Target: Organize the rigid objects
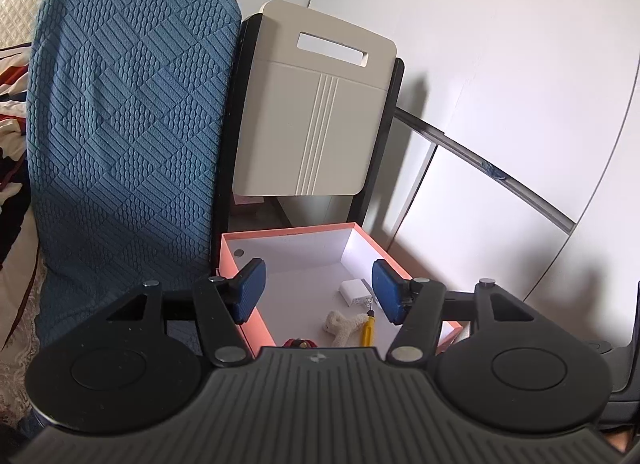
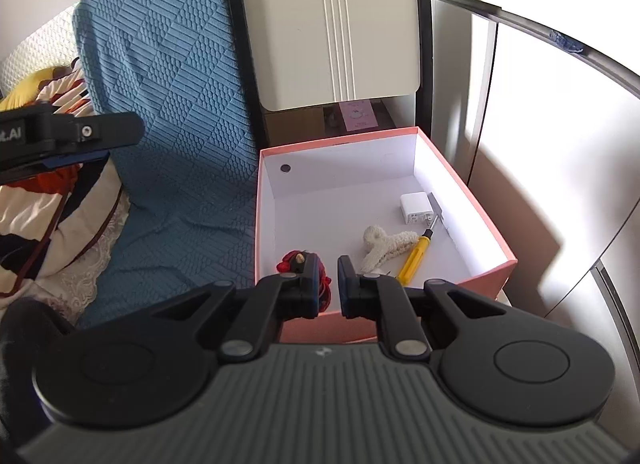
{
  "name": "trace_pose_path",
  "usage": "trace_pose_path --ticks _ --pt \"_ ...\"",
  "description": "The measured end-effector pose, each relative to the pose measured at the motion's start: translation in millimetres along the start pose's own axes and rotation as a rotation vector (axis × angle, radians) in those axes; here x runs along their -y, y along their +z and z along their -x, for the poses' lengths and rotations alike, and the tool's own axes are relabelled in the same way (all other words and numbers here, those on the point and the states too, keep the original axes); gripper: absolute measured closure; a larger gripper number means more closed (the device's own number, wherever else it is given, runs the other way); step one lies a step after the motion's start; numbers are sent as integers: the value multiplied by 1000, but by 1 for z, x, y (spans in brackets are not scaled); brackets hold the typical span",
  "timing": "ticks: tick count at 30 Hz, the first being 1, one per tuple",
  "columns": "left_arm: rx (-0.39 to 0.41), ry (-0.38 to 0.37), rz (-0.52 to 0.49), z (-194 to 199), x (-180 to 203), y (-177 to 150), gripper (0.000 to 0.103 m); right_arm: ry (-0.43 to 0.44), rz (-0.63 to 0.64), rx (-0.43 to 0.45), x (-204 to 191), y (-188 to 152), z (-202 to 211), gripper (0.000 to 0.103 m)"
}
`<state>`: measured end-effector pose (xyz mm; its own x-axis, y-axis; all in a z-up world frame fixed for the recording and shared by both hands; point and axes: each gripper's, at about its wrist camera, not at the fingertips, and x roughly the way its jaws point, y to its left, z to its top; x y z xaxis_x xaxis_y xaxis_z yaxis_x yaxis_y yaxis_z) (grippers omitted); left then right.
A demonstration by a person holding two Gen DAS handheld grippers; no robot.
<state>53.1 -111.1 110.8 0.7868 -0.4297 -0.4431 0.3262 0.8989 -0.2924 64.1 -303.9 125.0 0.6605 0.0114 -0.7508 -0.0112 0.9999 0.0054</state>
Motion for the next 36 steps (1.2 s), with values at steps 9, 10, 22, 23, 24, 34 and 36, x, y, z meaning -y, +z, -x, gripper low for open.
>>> trace_pose_path --ticks 9,10,22,23,24,34,36 --pt "-2 9 -7 13 -11 -27 34 13 -3 21 -16 -25 14 89" --pt "-4 10 -7 14 -11 -30 34 14 -1 21 -18 -28 15 89" --pt "-17 25 -23 21 -8 -45 34 4 5 51 -20 -41 27 89" --pt "-15 27 -26 23 -6 -46 34 2 0 56 -19 -41 29 89" --pt "-15 29 -29 24 -5 -47 31 2 -4 59 -17 -42 31 89" --pt "-28 33 -38 22 2 -54 16 -10 -7 87 -15 -48 40 88" --pt "-35 25 -37 21 2 -56 14 -20 -9 86 -11 -49 39 88"
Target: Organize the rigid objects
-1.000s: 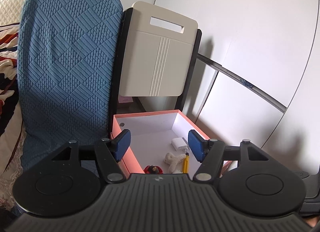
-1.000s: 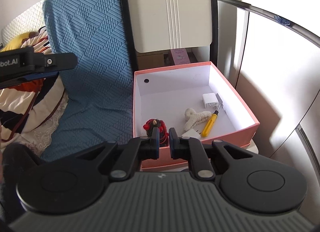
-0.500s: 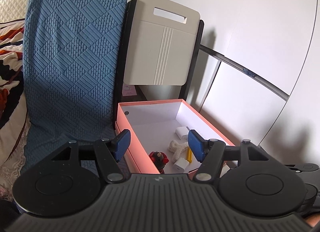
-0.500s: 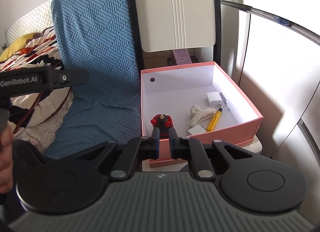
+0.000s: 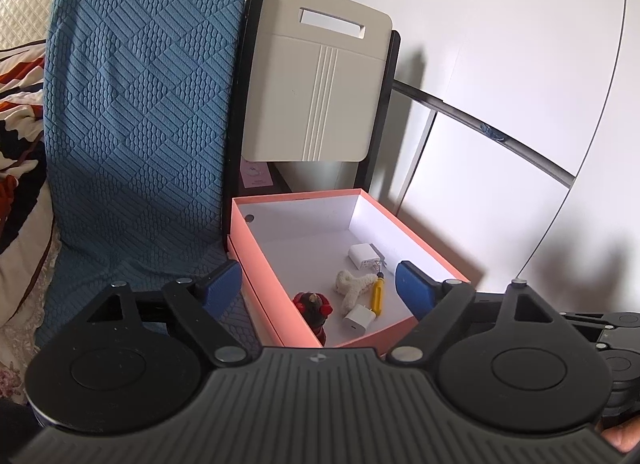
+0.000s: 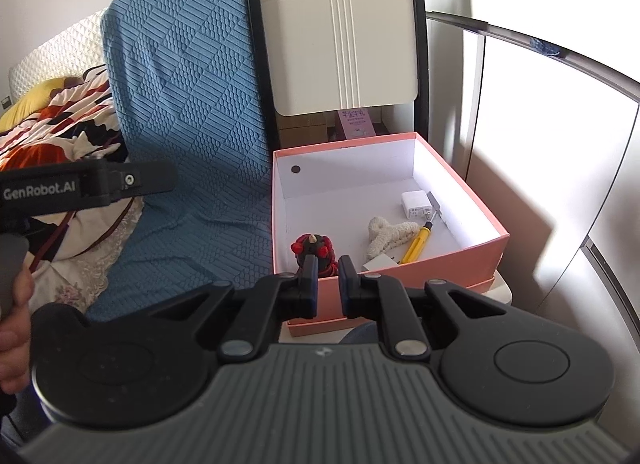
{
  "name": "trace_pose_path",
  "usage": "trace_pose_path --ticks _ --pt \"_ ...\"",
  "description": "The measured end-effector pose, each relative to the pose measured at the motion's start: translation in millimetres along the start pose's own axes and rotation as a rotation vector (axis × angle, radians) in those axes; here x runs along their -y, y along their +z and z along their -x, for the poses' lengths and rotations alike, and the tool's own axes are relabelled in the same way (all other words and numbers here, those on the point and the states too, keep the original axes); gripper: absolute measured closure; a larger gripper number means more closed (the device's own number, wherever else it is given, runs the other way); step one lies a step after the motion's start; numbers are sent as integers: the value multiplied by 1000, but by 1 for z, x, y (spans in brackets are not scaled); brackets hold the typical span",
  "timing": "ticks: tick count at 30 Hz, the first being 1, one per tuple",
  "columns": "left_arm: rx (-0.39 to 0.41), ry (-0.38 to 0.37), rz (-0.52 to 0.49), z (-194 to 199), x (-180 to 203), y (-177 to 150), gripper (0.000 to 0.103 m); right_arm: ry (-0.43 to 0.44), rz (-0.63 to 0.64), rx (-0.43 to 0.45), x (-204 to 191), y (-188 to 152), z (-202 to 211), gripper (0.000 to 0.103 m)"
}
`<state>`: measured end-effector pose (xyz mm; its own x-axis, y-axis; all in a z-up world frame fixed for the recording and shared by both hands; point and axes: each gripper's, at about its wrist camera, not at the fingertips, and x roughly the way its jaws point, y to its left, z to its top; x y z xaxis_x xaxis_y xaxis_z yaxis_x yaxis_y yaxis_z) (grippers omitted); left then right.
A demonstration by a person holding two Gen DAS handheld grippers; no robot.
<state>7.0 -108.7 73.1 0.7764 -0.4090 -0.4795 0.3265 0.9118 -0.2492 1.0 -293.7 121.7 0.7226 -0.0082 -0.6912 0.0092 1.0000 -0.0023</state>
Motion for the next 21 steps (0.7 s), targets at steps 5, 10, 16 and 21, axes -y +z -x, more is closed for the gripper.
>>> trace_pose_path --ticks 5,10,16,21 --pt "-8 7 -14 -2 3 -2 4 -31 -20 7 9 0 2 75" --pt "-11 11 0 -3 1 -2 1 -48 -19 25 13 1 7 65" --pt "-13 28 -6 -3 0 -1 0 -81 -38 26 16 1 5 17" --pt "-40 69 -2 -8 -3 -1 0 -85 -57 -1 19 0 -1 11"
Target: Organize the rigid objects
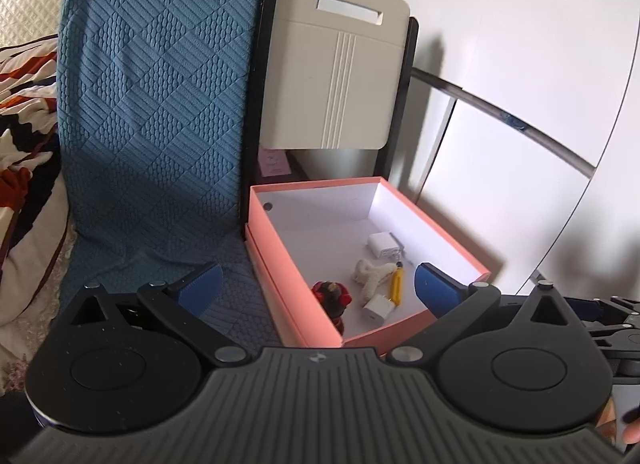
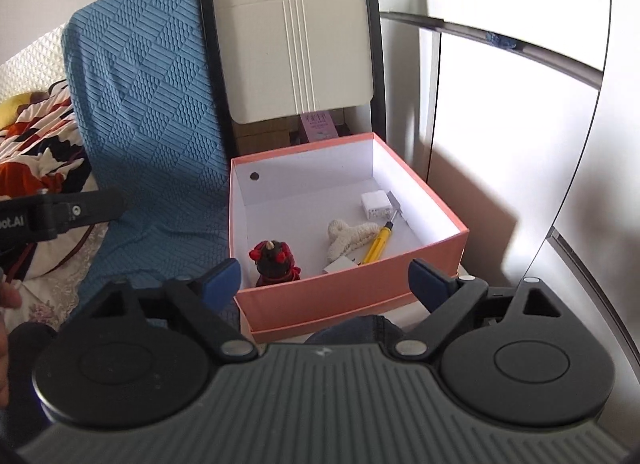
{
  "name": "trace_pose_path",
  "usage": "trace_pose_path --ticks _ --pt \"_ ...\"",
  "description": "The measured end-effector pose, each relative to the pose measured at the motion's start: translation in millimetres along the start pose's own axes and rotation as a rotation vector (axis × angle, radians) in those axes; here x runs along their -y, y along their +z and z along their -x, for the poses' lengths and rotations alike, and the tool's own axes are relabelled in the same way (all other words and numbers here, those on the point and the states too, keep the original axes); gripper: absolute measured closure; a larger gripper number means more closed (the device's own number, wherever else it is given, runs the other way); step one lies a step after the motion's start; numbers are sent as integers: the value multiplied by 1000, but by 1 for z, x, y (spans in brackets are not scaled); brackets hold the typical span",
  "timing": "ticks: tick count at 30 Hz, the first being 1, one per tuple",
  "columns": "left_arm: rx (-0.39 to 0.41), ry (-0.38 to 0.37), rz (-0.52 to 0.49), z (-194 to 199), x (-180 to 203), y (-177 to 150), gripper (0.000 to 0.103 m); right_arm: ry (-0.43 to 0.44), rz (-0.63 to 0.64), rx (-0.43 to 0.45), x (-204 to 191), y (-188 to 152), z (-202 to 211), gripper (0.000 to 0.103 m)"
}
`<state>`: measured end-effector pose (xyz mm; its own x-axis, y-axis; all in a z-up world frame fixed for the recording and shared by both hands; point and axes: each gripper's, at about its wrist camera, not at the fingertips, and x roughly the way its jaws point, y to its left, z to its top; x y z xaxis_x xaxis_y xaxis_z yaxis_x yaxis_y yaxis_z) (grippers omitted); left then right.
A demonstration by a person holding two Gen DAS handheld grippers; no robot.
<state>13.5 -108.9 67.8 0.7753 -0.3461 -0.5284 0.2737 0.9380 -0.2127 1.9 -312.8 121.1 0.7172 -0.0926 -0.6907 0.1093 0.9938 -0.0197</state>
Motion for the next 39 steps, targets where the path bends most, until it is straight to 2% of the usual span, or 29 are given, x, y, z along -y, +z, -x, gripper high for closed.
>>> trace_pose_path --ticks 39 --pt "16 -10 -13 4 -4 -2 0 0 35 -5 -10 -2 -3 11"
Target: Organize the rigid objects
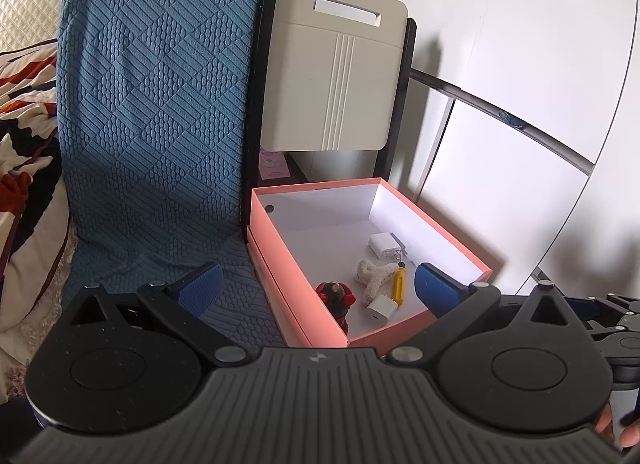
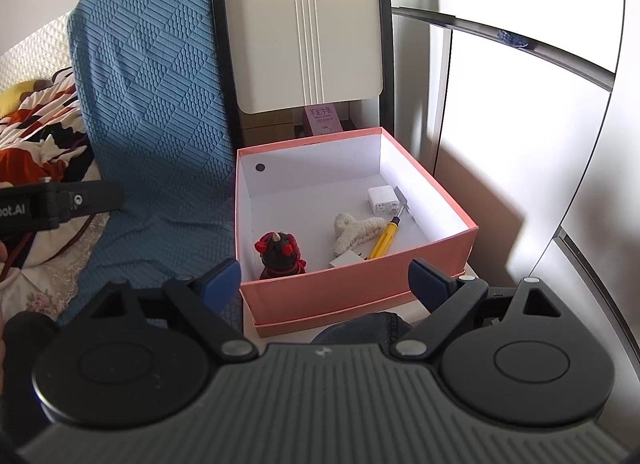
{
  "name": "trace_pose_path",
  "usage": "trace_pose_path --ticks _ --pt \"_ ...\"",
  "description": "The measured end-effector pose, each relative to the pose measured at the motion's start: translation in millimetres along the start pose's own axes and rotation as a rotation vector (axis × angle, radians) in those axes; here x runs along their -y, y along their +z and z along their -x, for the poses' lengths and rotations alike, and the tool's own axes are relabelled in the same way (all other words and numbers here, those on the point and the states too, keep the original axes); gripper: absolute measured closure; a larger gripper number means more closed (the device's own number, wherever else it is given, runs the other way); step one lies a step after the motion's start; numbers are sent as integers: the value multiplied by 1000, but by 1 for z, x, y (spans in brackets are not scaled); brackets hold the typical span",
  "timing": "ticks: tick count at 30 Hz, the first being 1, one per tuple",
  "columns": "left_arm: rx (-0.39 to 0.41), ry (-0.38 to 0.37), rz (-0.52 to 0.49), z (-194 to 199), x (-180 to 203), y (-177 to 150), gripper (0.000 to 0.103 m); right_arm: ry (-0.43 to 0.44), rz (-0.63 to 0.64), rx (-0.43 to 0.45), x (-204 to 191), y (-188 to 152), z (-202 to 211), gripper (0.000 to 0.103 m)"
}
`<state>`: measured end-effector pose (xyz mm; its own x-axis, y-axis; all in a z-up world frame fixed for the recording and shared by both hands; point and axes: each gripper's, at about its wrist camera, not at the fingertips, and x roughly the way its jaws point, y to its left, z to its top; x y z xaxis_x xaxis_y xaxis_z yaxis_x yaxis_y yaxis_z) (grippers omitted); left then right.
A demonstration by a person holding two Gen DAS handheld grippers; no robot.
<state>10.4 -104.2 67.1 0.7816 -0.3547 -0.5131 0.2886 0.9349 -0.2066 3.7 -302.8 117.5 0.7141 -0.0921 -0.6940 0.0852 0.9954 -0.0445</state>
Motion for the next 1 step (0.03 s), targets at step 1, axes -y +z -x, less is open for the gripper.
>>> trace_pose_path --ticks 1 --pt "0 -2 -2 0 0 0 0 2 -1 -1 0 0 0 11"
